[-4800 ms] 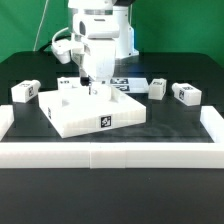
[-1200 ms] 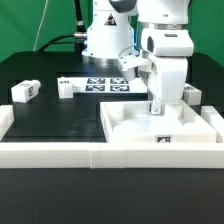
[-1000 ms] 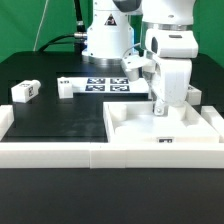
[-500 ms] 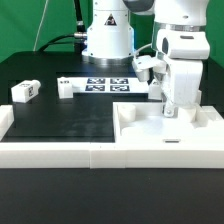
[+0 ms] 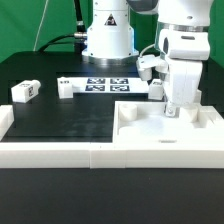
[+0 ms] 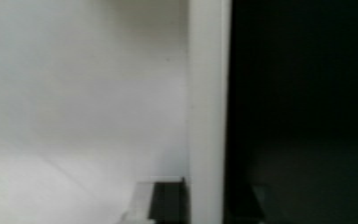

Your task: Assemble one leg

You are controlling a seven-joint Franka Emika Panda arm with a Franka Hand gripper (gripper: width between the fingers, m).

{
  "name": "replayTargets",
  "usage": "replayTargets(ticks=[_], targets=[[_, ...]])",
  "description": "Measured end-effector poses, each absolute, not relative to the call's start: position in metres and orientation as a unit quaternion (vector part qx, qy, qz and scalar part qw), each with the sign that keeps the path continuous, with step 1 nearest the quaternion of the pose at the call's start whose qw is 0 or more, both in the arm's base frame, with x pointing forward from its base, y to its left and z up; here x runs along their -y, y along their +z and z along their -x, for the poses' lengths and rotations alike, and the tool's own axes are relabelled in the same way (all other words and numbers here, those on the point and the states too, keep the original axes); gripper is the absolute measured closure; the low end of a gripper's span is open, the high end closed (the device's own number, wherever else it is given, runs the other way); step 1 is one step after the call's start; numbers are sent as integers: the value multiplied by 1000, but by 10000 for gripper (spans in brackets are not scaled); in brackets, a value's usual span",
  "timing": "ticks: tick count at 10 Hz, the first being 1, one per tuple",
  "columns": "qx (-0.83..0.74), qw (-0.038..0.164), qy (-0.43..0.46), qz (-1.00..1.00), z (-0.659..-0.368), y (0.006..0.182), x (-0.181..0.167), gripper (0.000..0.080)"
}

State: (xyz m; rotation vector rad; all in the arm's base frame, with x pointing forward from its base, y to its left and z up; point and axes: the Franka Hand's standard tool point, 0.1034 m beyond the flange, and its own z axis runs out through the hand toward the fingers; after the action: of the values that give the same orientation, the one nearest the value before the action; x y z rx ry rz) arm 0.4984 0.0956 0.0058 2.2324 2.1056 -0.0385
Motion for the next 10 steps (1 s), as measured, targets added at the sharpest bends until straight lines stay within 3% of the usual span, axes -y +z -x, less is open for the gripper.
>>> replayTargets(ticks=[1, 2, 3, 4, 5, 10], targets=[[-686, 36, -13, -727, -498, 6, -96, 512], [-686, 36, -13, -727, -498, 6, -96, 512], [-686, 36, -13, -727, -498, 6, -96, 316], [-686, 36, -13, -727, -498, 6, -96, 316], [-686, 36, -13, -727, -498, 6, -96, 188], [-682, 37, -21, -730, -494, 12, -95, 150]])
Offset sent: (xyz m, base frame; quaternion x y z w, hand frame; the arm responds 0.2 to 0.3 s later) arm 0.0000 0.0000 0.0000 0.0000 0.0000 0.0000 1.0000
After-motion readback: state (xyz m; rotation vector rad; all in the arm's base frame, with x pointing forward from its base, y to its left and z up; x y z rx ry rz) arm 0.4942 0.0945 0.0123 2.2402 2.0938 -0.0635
